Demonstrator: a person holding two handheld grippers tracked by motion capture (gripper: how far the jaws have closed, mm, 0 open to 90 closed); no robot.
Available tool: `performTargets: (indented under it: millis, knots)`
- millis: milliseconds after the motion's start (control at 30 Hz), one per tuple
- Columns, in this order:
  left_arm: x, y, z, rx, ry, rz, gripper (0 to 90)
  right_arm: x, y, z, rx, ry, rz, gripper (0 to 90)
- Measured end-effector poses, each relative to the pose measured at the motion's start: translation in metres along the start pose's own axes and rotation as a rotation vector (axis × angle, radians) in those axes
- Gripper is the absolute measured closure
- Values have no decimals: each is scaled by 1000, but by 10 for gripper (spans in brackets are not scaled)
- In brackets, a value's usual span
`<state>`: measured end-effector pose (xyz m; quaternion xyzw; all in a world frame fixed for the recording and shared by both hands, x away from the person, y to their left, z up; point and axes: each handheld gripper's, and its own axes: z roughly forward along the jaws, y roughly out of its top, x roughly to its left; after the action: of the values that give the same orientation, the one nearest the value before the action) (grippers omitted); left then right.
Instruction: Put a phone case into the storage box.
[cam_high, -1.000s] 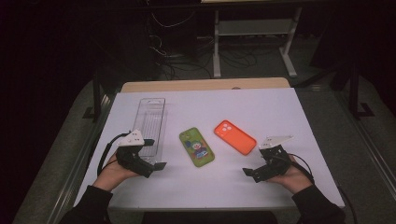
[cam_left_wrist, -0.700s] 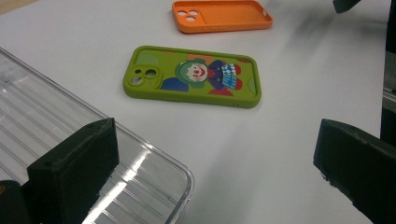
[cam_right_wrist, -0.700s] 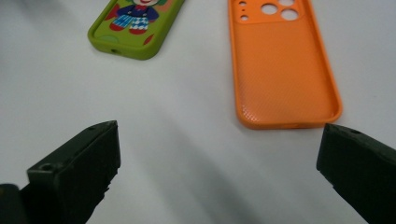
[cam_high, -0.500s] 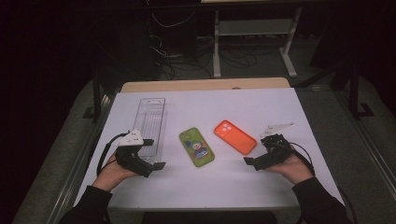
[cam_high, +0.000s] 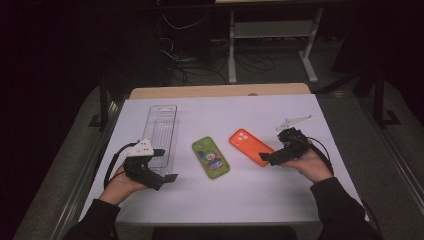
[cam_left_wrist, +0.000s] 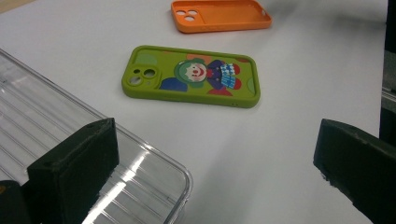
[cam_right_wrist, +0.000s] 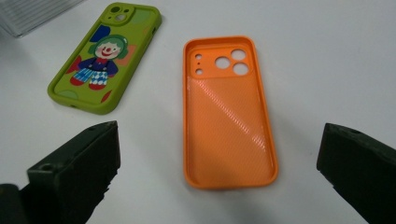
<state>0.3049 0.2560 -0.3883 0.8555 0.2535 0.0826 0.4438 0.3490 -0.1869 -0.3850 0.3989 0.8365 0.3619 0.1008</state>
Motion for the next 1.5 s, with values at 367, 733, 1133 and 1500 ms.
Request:
performTargets:
  millis: [367,733,1133,1500]
  knots:
    - [0,0,0,3,-3,-1,0,-9,21,17,18,-9,-21,0]
    - [1,0,1,2,-3,11,0,-18,30,38,48,-23,-13,0]
    - [1,-1,1,5,-4,9,0,-17,32,46,65,-13,-14,0]
    - [1,-1,1,13,-7,10,0,-15,27,67,172,-32,-58,0]
